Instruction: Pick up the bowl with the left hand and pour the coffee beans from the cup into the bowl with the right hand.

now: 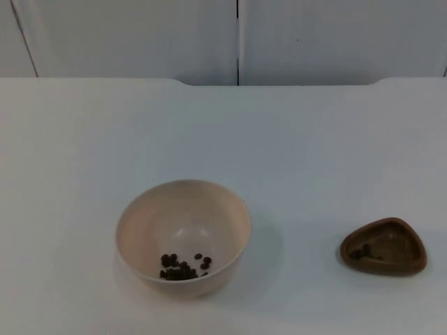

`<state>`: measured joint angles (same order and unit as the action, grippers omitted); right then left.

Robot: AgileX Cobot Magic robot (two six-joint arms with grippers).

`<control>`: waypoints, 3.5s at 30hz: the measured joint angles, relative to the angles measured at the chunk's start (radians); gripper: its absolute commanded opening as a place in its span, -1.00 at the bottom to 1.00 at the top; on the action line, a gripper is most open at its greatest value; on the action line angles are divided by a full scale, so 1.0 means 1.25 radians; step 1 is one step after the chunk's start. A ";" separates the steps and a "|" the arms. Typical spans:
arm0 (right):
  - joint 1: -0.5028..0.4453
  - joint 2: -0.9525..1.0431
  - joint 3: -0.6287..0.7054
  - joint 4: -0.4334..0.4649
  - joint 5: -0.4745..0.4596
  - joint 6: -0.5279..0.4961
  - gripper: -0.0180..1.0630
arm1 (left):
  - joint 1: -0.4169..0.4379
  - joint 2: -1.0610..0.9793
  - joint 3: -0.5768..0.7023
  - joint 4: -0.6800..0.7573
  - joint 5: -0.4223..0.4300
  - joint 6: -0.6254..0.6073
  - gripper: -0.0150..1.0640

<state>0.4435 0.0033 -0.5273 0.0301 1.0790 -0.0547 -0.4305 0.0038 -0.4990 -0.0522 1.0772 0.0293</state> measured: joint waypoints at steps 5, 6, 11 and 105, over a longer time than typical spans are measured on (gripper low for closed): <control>0.000 0.000 0.008 0.000 0.004 0.007 0.35 | 0.000 0.000 0.000 0.000 0.000 0.000 0.20; 0.000 0.000 0.008 0.000 0.004 0.007 0.35 | 0.000 0.000 0.000 0.000 0.000 0.000 0.20; 0.000 0.000 0.008 0.000 0.004 0.007 0.35 | 0.000 0.000 0.000 0.000 0.000 0.000 0.43; -0.278 0.000 0.008 0.000 0.004 0.011 0.99 | 0.108 0.000 0.000 0.000 0.000 0.000 0.97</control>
<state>0.0959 0.0033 -0.5178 0.0304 1.0836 -0.0414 -0.2954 0.0038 -0.4990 -0.0522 1.0772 0.0293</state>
